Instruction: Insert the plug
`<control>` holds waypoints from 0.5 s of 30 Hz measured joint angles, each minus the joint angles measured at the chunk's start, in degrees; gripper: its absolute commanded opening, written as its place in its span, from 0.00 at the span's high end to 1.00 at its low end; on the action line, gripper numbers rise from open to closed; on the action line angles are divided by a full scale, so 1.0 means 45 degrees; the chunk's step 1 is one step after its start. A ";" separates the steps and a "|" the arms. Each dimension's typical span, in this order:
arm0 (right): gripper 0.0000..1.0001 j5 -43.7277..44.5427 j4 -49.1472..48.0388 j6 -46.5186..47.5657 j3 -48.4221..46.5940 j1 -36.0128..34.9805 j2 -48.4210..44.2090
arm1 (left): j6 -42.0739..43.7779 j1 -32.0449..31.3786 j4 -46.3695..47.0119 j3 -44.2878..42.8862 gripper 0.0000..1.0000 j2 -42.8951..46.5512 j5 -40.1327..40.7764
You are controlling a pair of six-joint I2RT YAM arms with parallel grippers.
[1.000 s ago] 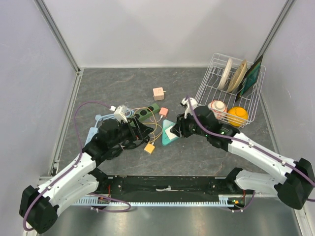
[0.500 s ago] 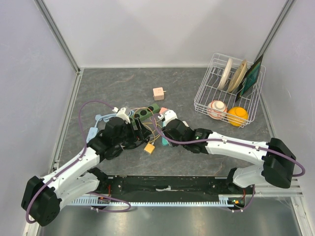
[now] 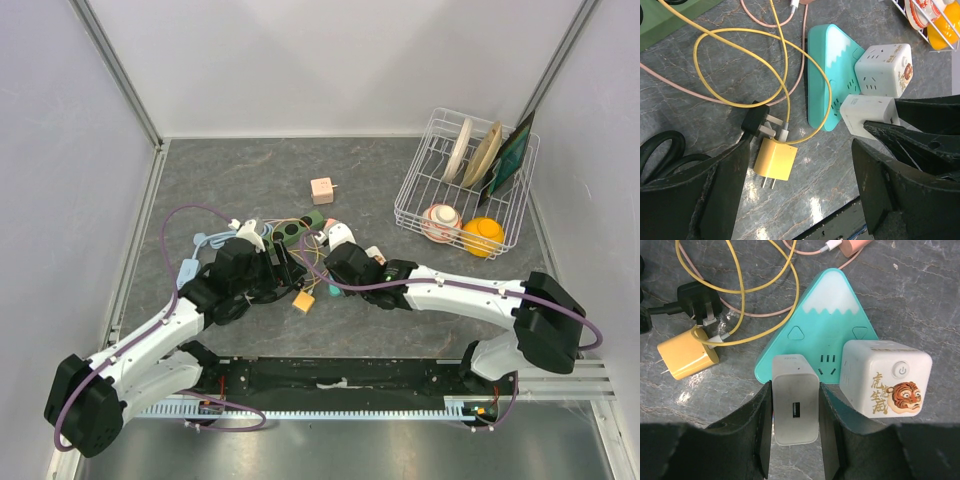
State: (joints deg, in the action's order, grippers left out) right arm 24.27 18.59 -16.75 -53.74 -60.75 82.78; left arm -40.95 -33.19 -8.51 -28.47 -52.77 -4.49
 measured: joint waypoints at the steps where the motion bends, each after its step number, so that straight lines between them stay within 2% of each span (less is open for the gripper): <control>1: 1.00 -0.0010 -0.0034 -0.0005 0.0000 0.0000 0.0087 | 0.0000 0.0000 -0.0005 0.0000 0.12 -0.0005 0.0000; 15: 1.00 -0.0039 -0.0403 -0.0117 0.0000 0.0000 0.0219 | -0.0005 0.0000 -0.0034 0.0000 0.12 -0.0029 -0.0024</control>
State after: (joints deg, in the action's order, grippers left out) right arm 24.10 16.78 -17.28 -53.74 -60.75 83.77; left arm -40.97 -33.19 -8.67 -28.47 -52.90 -4.60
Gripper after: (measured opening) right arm 0.432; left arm 0.883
